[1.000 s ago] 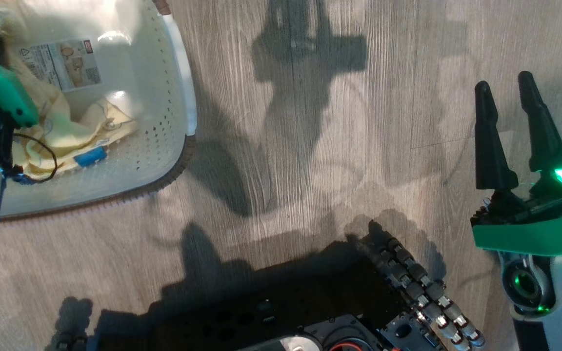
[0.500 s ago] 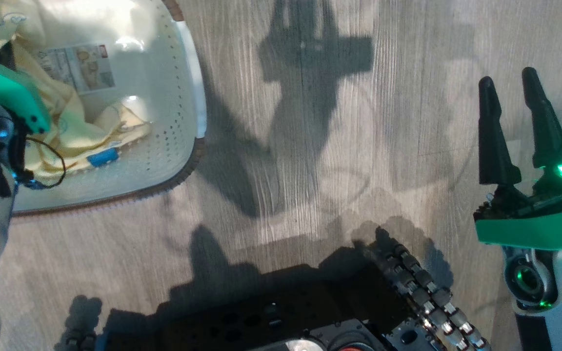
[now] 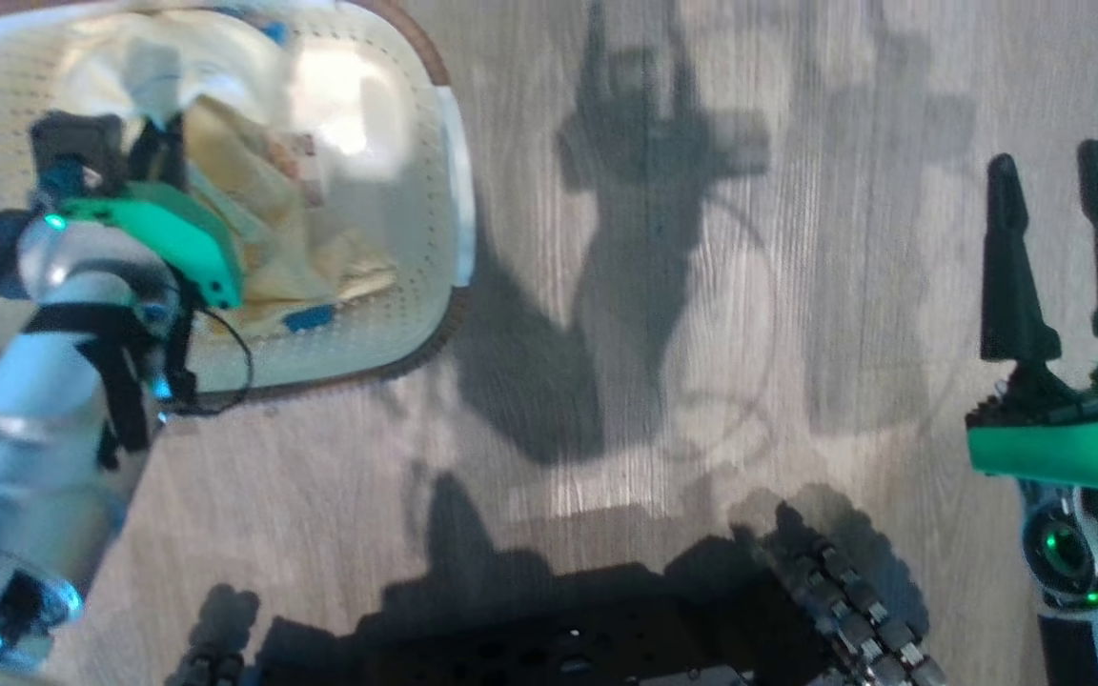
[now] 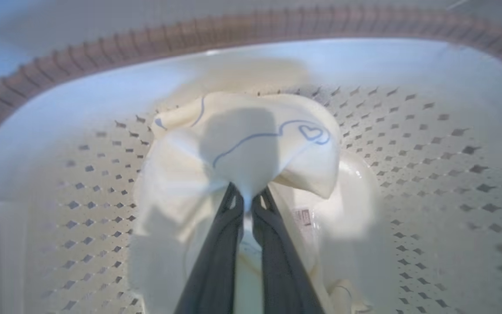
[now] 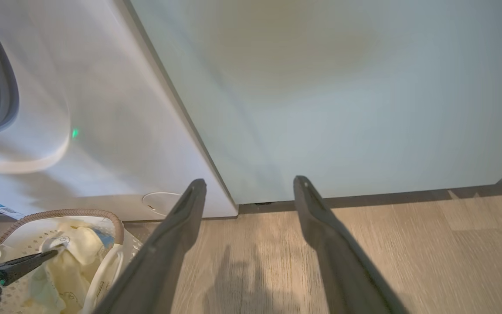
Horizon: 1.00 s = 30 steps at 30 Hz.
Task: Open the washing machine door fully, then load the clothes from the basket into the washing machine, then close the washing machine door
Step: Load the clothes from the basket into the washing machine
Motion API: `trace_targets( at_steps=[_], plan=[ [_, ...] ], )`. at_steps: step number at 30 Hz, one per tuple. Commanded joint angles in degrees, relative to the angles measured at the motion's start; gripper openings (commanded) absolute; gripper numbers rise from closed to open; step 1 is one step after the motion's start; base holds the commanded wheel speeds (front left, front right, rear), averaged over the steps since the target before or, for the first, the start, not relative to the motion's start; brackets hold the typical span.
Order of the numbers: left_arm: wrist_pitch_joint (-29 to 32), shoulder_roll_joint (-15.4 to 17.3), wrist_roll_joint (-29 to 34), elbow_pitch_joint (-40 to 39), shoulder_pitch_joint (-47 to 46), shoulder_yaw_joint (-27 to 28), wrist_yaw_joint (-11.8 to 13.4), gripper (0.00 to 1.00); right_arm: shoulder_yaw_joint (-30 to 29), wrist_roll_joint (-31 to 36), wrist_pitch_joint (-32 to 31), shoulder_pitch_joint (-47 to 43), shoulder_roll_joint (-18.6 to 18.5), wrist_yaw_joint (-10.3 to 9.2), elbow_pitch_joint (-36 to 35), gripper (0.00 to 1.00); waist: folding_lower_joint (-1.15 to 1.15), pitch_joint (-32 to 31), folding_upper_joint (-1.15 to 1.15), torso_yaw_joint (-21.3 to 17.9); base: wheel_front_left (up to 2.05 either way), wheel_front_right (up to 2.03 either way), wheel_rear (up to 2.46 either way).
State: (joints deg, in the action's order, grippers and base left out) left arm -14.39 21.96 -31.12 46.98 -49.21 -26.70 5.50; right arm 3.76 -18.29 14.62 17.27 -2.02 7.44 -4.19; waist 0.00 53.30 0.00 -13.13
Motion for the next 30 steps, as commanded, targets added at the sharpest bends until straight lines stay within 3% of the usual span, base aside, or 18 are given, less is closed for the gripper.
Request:
trace_targets(
  at_steps=[1,15,30],
  plan=[
    [-0.6,1.7,0.7,-1.9,2.1,1.4,0.6,0.00,0.4,0.5,0.4,-3.6,-0.9,0.05,-1.1,1.00,0.00,-2.2,0.00,1.8,0.00,0.00,0.00],
    [-0.6,0.1,3.7,-25.6,17.1,5.5,5.7,0.00,-4.6,4.1,0.4,-7.6,-0.9,0.05,0.5,1.00,0.00,-14.6,0.00,6.7,0.00,0.00,0.00],
    [-0.6,1.0,5.1,-40.3,29.0,9.2,8.1,0.00,-6.4,6.2,0.4,-13.0,-0.9,0.05,2.5,1.00,0.00,-29.9,0.00,9.7,0.00,0.00,0.00]
  ],
)
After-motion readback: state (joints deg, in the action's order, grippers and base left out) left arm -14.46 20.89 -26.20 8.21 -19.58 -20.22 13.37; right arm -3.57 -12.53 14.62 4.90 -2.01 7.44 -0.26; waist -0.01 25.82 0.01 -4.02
